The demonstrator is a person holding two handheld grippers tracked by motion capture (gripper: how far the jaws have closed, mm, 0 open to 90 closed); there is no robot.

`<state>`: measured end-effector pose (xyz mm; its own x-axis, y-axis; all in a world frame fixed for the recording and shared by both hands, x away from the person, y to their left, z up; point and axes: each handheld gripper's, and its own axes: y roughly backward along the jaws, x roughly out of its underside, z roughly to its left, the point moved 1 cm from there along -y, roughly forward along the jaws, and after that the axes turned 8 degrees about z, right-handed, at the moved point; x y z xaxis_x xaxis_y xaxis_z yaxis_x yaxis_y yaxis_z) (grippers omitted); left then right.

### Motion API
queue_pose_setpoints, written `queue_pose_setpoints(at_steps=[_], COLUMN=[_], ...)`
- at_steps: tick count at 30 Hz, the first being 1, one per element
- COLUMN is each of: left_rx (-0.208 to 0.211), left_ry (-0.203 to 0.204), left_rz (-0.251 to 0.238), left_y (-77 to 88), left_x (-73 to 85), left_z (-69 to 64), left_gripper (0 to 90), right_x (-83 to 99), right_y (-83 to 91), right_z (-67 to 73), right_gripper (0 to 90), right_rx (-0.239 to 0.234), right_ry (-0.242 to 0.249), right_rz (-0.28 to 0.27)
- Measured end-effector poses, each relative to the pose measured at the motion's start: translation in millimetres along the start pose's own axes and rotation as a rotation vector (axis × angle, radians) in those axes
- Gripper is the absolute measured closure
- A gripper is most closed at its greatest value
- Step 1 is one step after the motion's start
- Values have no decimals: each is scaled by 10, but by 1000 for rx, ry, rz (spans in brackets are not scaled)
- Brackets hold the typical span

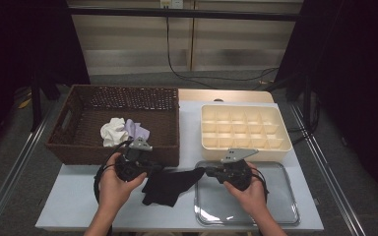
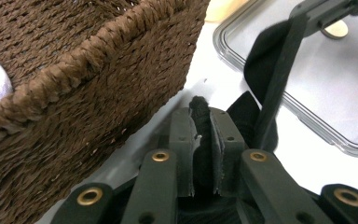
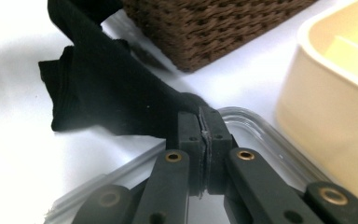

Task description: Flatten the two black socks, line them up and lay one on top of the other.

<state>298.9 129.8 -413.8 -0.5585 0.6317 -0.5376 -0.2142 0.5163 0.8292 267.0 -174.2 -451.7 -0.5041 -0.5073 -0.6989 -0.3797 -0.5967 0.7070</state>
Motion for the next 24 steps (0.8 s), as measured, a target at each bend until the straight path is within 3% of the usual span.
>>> queue_pose_setpoints(at_steps=[2, 8, 13, 17, 20, 24], left_rx=[5, 29, 23, 30, 36, 33], left_ry=[1, -9, 10, 40, 38, 35], left_rz=[4, 47, 72, 64, 67, 62], left_y=[-11, -70, -126, -110, -104, -99], left_x=[8, 127, 259, 325, 339, 337], left_z=[-2, -53, -32, 8, -5, -23], left_gripper=[810, 805, 784, 769, 765, 765], right_x=[44, 271, 397, 433, 434, 402], right_y=[21, 0, -22, -15, -8, 55], right_z=[-17, 52, 103, 96, 83, 18], right_gripper=[885, 883, 882, 877, 821, 729], right_rx=[9, -34, -42, -50, -58, -33], right_ry=[3, -5, -10, -13, -27, -47], right_rz=[2, 41, 70, 83, 82, 78])
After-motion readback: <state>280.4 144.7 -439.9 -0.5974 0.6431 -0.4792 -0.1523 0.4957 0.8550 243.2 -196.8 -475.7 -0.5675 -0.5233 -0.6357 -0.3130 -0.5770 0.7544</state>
